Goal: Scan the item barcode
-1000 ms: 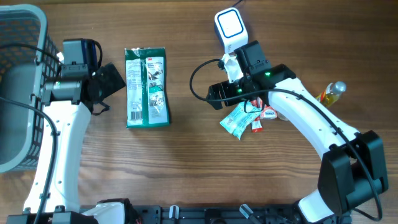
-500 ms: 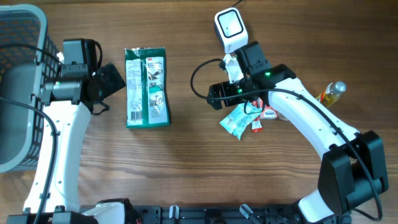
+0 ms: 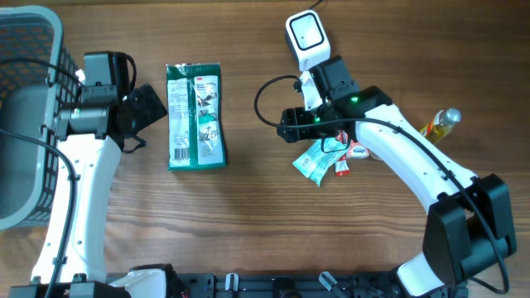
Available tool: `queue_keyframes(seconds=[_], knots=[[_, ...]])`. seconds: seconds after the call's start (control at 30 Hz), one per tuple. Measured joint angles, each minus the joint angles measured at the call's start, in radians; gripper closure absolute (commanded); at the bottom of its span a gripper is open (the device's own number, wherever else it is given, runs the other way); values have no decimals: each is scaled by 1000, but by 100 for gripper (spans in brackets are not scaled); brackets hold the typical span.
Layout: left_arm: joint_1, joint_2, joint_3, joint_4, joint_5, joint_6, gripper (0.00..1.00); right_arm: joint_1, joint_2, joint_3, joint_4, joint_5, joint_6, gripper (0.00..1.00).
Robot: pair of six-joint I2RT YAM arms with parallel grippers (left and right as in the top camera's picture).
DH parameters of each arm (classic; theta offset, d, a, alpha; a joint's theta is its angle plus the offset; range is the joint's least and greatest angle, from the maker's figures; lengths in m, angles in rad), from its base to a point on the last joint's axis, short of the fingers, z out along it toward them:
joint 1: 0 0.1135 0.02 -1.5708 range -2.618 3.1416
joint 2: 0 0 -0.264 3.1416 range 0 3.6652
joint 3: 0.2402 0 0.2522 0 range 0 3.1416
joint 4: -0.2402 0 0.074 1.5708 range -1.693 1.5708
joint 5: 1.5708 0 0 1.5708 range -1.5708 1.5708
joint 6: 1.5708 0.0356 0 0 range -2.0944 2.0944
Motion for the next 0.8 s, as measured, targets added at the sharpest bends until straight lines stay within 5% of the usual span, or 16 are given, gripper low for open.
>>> queue_keyframes(seconds=[0.1,0.8], knots=[[0,0,0,0,0,0,0,19,0,0,0,-2,7,71],[0,0,0,0,0,0,0,177,126,0,99,108,76,75]])
